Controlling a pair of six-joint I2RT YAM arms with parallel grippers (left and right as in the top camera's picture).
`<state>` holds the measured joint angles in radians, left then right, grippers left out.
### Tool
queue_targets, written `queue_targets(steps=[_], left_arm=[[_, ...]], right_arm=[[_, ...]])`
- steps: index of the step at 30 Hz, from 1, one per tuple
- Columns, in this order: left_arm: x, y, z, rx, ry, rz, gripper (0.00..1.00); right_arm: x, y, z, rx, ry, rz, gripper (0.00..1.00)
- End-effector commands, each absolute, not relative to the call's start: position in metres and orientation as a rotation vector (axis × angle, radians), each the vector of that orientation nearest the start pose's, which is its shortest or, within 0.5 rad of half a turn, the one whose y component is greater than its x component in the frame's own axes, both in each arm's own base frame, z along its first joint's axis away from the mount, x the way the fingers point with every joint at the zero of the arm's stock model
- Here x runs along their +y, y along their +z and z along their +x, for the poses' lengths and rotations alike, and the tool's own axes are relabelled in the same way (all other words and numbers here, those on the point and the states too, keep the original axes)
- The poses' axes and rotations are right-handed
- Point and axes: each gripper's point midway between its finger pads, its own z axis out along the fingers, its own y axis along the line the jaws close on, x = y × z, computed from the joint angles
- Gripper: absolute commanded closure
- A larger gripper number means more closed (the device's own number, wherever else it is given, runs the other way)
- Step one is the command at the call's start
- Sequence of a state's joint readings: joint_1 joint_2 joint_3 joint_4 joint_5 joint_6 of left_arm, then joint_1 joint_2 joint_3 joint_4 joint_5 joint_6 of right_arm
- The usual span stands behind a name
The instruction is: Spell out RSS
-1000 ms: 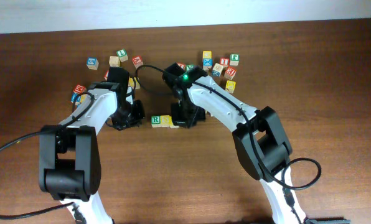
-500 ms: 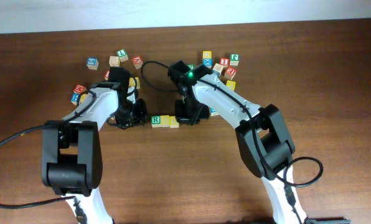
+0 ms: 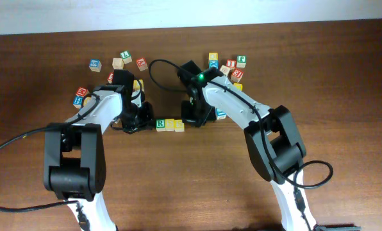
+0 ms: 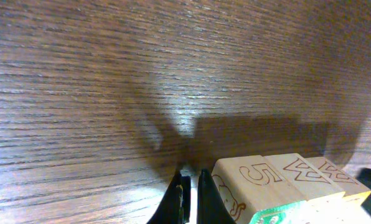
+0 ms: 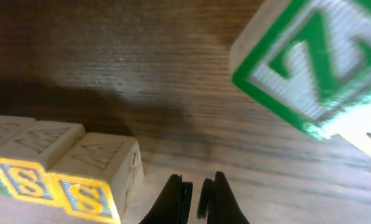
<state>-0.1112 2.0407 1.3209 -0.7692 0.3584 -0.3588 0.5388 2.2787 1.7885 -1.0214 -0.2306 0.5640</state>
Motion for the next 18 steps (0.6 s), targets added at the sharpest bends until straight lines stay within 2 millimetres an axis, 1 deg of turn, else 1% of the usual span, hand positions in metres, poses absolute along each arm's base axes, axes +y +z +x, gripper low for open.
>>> queue_targets(steps=[1,9,12,18], left_arm=[[-0.102,-0.02,0.363,3.13,-0.56,-0.35,1.0],[-0.103,-0.02,0.363,3.13,-0.561,-0.349,1.0],[-0.106,-0.02,0.362,3.133,-0.561,-0.332,1.0],[-0.112,-0.02,0.36,3.138,-0.559,-0.308,1.0]], right_arm=[[0.269,-0.002,0.358,3.219,0.437,0.024,0.96],[0.276,0.0,0.359,3.208,0.495,0.016,0.96],[0.283,0.002,0.358,3.207,0.564,0.01,0.96],[0.285,0.003,0.359,3.203,0.571,0.006,0.96]])
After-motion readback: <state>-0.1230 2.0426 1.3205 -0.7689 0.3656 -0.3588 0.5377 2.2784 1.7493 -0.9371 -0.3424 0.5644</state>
